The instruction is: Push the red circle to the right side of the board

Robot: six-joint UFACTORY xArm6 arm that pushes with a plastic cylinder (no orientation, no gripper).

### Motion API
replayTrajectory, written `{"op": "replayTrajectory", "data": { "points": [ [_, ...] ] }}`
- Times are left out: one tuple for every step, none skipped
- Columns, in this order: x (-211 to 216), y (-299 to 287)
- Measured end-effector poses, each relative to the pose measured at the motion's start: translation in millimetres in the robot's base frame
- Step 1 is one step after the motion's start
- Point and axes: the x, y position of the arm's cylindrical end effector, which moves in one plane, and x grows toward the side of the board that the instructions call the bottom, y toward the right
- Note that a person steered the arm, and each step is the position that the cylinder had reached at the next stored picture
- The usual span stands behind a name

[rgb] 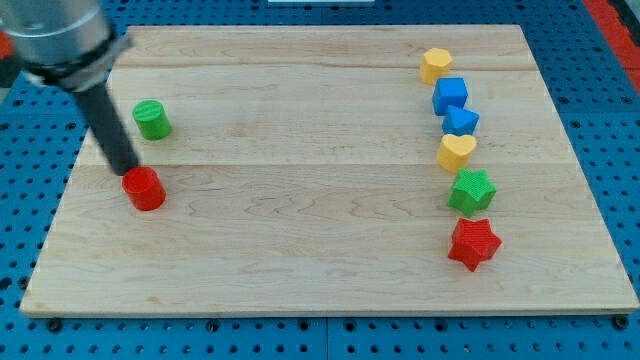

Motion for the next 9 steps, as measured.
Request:
{"op": "replayTrajectory", "data": {
  "points": [
    [21.8,-12.9],
    [43.7,39.5],
    [42.3,116.5],
    [0.3,154.7],
    [-5.0,190.6],
    [21.2,193.8],
    [-24.3,213.9],
    [-37.5,249.0],
    [-50.8,255.1]
  ]
}}
